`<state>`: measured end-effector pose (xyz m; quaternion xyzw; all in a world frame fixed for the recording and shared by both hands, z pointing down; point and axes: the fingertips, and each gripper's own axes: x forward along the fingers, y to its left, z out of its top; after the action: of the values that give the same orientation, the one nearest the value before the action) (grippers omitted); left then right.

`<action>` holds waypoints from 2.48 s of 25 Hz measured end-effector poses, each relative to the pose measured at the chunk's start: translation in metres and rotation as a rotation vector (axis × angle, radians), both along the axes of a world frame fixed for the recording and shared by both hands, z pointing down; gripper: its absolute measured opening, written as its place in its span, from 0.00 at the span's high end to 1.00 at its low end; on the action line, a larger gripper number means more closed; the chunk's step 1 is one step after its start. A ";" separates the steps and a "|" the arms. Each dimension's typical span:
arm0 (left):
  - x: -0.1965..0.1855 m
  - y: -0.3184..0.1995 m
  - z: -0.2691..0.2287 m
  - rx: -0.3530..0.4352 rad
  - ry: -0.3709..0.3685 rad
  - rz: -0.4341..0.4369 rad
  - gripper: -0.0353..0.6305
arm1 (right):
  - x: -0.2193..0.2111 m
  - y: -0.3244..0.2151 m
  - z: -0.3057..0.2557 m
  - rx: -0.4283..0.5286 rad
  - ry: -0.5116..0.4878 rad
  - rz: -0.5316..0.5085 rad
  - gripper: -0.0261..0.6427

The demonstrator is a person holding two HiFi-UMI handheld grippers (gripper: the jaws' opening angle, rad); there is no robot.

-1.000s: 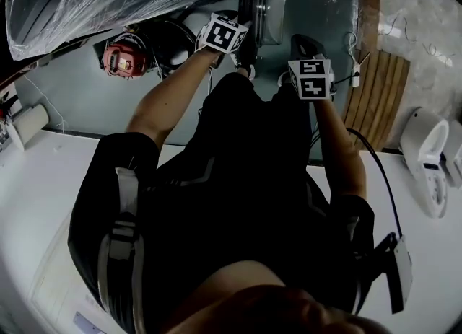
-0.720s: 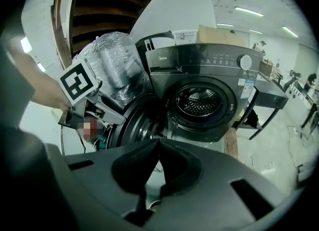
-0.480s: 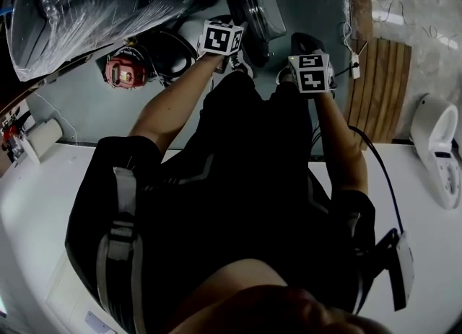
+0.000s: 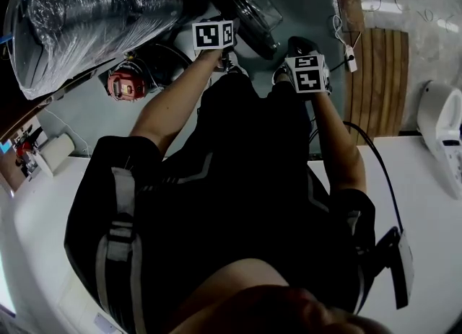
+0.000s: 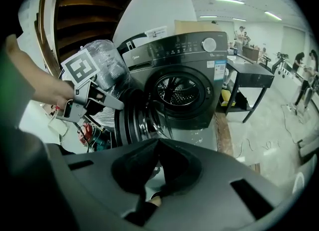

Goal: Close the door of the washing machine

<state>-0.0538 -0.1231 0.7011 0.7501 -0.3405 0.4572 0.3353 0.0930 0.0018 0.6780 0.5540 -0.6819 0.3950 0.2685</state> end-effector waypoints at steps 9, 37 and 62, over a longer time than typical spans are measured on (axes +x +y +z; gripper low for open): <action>0.047 -0.008 -0.018 0.054 0.022 0.107 0.66 | 0.050 0.019 0.003 0.004 -0.014 0.055 0.95; 0.123 -0.065 0.007 0.218 -0.325 1.439 0.66 | 0.106 -0.066 0.057 -0.100 -0.046 0.247 0.94; 0.172 -0.128 0.000 0.253 -0.225 1.261 0.71 | 0.141 -0.178 0.103 -0.069 -0.031 0.351 0.94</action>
<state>0.1179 -0.2514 0.7014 0.7872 0.0807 0.5984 -0.1256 0.2339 -0.1759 0.7806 0.6488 -0.5650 0.4674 0.2034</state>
